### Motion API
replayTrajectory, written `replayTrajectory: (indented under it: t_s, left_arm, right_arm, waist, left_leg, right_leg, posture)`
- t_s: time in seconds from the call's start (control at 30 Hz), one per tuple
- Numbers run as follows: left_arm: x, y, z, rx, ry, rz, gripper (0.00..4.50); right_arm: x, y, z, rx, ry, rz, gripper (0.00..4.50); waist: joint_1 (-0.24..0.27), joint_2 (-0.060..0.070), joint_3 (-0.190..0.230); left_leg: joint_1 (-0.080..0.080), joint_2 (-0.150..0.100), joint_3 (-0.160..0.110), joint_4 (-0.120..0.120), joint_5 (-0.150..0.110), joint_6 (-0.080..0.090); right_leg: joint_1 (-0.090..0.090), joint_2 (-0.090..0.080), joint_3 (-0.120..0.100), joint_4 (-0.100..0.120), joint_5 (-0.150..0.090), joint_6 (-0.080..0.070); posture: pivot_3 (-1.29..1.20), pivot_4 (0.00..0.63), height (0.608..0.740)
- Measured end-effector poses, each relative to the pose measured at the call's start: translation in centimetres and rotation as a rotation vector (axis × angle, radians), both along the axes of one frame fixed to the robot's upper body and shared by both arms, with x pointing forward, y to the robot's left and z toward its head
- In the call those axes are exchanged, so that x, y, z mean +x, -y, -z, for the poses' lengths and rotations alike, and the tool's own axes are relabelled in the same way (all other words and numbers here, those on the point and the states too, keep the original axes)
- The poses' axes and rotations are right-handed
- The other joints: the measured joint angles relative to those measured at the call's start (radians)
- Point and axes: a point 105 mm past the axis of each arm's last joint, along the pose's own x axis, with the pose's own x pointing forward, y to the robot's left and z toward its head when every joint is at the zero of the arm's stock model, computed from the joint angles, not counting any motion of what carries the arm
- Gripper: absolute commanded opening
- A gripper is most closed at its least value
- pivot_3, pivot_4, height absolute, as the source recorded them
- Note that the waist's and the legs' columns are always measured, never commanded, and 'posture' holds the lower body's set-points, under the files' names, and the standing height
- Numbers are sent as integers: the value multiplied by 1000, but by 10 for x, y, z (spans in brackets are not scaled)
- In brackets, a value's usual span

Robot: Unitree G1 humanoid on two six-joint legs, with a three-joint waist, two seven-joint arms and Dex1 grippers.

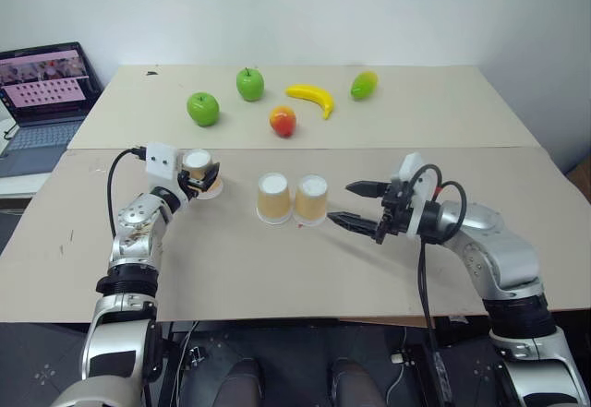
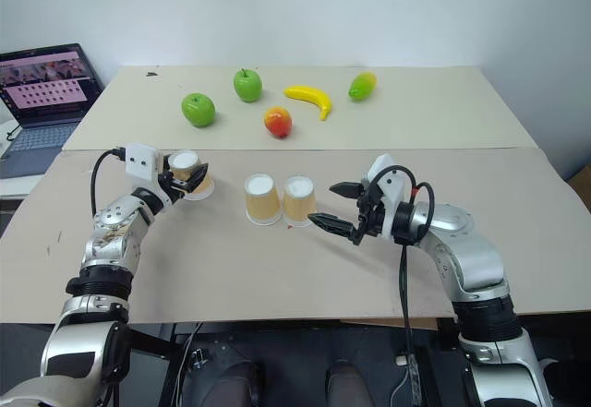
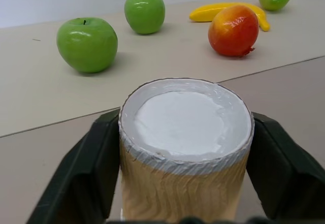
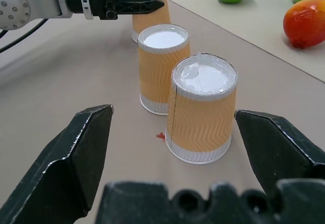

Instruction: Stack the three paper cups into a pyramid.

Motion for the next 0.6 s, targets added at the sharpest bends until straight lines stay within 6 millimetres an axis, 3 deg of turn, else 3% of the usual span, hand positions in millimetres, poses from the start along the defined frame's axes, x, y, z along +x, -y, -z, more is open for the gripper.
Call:
replayTrajectory:
  t_s: [0.37, 0.47, 0.6]
  left_arm:
    - [0, 2, -2, -8, 3, 14, 2372]
    - [6, 14, -27, -32, 44, 90, 2372]
    - [17, 37, -98, -129, 131, 276, 2372]
  right_arm:
    - [1, 1, 2, -10, 0, 7, 4500]
    - [3, 1, 3, -21, 7, 19, 4500]
    - [4, -2, 7, -4, 8, 37, 4500]
  waist:
    - [0, 0, 0]
    - [3, -1, 1]
    - [8, -2, 1]
  left_leg:
    - [0, 0, 0, 0, 0, 0]
    - [-2, 0, -1, 1, 0, 0]
    - [-4, 0, -1, 3, 0, 0]
  right_leg:
    - [0, 0, 0, 0, 0, 0]
    - [0, 0, -1, 0, 0, 0]
    - [0, 0, -2, -1, 0, 1]
  posture:
    - [0, 150, 732]
    - [0, 150, 732]
    - [0, 150, 732]
